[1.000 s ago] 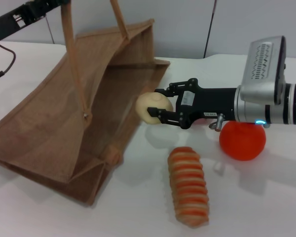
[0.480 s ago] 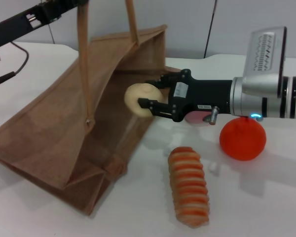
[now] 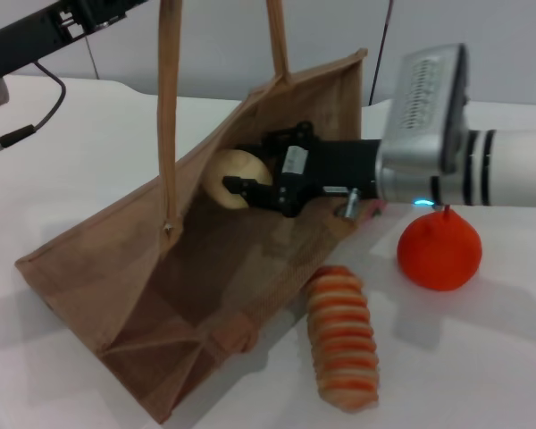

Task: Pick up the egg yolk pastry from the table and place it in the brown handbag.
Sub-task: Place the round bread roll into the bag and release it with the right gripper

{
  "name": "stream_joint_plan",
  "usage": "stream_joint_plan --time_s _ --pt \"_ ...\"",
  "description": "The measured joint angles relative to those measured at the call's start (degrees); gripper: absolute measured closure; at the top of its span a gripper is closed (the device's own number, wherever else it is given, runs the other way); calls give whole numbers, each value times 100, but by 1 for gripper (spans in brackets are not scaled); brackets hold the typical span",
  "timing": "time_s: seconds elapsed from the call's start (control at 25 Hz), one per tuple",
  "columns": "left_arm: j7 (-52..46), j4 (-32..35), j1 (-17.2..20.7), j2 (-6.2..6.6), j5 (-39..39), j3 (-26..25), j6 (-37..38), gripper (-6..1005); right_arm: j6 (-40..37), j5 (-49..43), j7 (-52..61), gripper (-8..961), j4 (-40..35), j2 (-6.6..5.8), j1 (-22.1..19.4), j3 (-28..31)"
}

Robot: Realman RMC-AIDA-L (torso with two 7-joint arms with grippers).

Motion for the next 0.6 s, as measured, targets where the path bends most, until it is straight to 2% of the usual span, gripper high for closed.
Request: stream_joint_plan --time_s 0.2,0.36,0.6 --pt "-60 0 -14 0 -70 -8 -185 879 456 0 -707 523 460 3 74 324" --pt "-67 0 14 11 -152 -8 -244 879 502 0 -1192 525 658 3 33 532" --pt "-73 1 25 15 -156 -12 -251 878 447 1 -1314 527 706 1 -1 575"
